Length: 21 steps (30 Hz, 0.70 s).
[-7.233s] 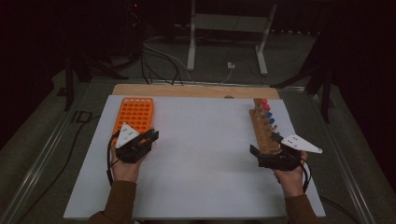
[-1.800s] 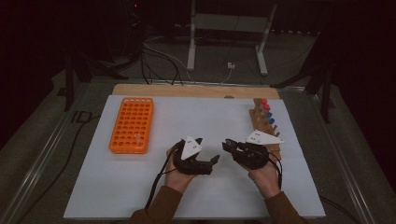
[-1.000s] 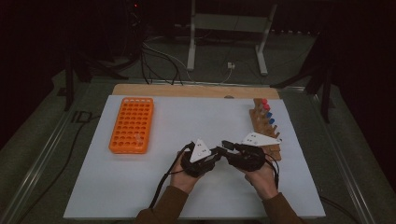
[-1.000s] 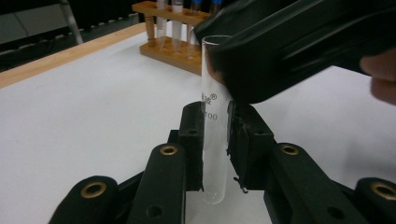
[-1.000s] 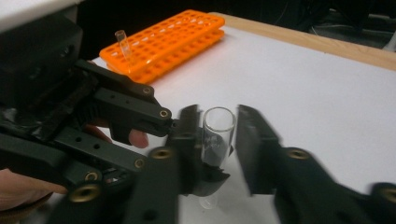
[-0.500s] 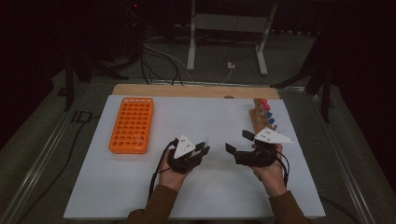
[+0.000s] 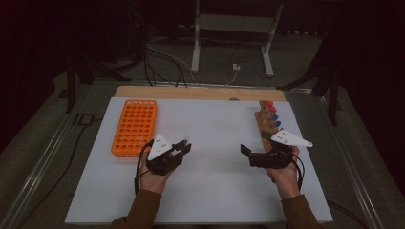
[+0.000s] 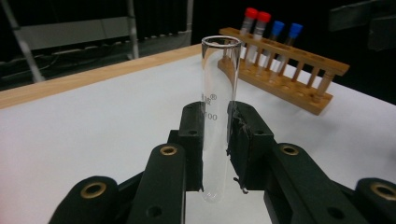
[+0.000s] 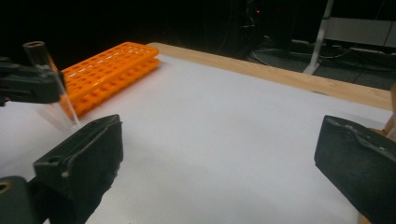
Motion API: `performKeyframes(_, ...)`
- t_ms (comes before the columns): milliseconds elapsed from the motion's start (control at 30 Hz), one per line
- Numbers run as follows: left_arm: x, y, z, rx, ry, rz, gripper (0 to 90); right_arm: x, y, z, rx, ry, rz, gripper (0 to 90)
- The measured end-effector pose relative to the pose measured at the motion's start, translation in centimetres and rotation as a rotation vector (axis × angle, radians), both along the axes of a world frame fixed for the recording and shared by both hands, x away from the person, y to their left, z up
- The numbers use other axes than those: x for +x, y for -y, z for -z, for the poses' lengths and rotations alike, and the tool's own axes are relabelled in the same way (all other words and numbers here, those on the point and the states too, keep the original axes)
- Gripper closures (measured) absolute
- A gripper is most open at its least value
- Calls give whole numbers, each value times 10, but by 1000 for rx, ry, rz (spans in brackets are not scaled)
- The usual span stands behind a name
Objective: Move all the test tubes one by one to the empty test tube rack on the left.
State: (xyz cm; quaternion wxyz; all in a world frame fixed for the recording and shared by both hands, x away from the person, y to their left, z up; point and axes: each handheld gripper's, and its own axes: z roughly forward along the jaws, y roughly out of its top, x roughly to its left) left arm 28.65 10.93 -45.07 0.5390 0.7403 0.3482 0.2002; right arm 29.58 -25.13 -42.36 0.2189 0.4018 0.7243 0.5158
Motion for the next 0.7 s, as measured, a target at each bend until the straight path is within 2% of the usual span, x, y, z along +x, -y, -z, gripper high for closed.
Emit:
performKeyframes(167, -2, -18, -2, -8, 4, -32, 759, 0, 4, 0, 2, 3, 23, 0)
performKeyframes(300, -4, -35, -8, -14, 24, -65, 758, 0, 9, 0, 13, 1, 31, 0)
performKeyframes(700, -8, -90, -17, -59, 43, -196, 758, -1, 15, -1, 27, 5, 46, 0)
